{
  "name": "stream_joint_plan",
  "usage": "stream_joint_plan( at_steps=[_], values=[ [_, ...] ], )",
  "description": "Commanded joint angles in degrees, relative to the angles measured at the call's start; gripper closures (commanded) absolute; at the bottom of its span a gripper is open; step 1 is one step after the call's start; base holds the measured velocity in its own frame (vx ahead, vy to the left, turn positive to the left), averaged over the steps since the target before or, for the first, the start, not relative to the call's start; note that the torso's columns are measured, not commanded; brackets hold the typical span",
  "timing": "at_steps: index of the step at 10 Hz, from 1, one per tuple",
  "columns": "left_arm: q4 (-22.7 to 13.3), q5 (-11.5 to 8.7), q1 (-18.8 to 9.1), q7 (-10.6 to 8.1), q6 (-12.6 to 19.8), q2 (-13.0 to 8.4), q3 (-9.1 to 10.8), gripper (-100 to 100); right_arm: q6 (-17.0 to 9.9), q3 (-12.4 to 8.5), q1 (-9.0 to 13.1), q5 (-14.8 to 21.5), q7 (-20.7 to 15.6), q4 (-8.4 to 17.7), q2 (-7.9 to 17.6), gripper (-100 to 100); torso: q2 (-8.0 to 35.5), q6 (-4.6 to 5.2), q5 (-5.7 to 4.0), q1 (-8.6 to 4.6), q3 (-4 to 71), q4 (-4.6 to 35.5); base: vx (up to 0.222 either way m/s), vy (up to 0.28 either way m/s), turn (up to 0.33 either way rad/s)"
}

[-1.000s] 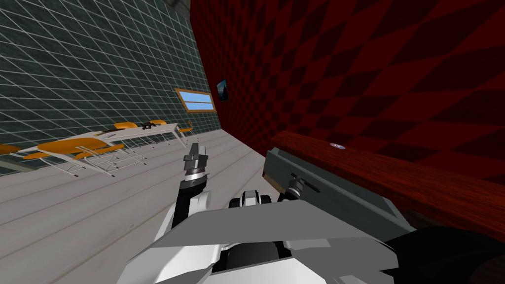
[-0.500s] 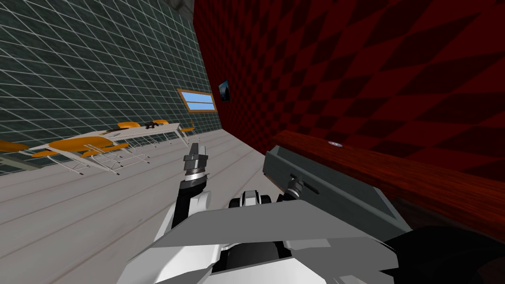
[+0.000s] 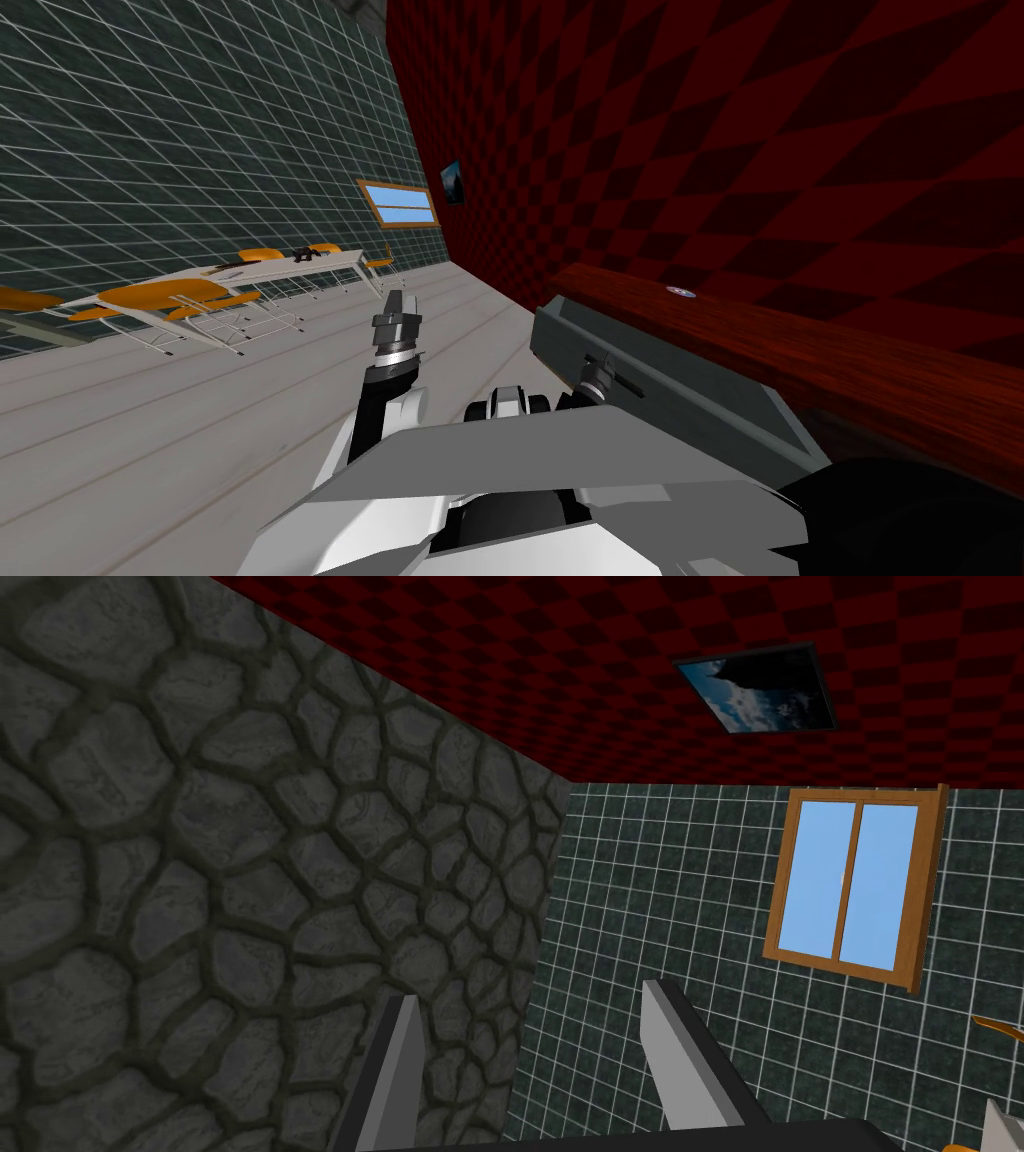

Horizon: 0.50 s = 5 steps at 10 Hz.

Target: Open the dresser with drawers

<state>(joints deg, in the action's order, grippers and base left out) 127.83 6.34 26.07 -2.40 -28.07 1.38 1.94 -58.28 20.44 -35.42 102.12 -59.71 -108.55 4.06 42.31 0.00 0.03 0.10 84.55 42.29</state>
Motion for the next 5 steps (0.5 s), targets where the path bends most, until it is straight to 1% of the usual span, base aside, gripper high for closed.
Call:
stream_joint_plan(
  at_steps=[1,2,3,4,5],
  values=[
    [0.0,0.0,0.0,0.0,0.0,0.0,0.0,0,0.04,1.64,-2.13,0.79,-3.36,-4.08,-1.54,-100,0.0,0.0,0.0,-0.05,0.01,0.01,0.01,-0.041,0.009],
    [0.0,0.0,0.0,0.0,0.0,0.0,0.0,0,0.09,2.21,-2.93,1.04,-4.57,-5.55,-2.09,-100,0.14,0.02,0.18,0.06,0.01,0.17,0.009,-0.041,0.014],
    [0.0,0.0,0.0,0.0,0.0,0.0,0.0,0,0.09,2.21,-2.93,1.04,-4.57,-5.64,-2.09,-100,0.32,0.07,0.36,0.2,-0.04,0.31,0.009,-0.028,0.001],
    [0.0,0.0,0.0,0.0,0.0,0.0,0.0,0,0.32,2.19,-2.93,0.68,-4.3,-4.56,-2.05,-100,0.44,0.08,0.43,0.35,-0.1,0.37,0.01,-0.013,0.005],
    [0.0,0.0,0.0,0.0,0.0,0.0,0.0,0,0.38,2.24,-2.99,0.62,-4.43,-4.47,-2.08,0,0.42,0.06,0.33,0.35,-0.14,0.29,0.006,-0.003,0.006]
  ],
)
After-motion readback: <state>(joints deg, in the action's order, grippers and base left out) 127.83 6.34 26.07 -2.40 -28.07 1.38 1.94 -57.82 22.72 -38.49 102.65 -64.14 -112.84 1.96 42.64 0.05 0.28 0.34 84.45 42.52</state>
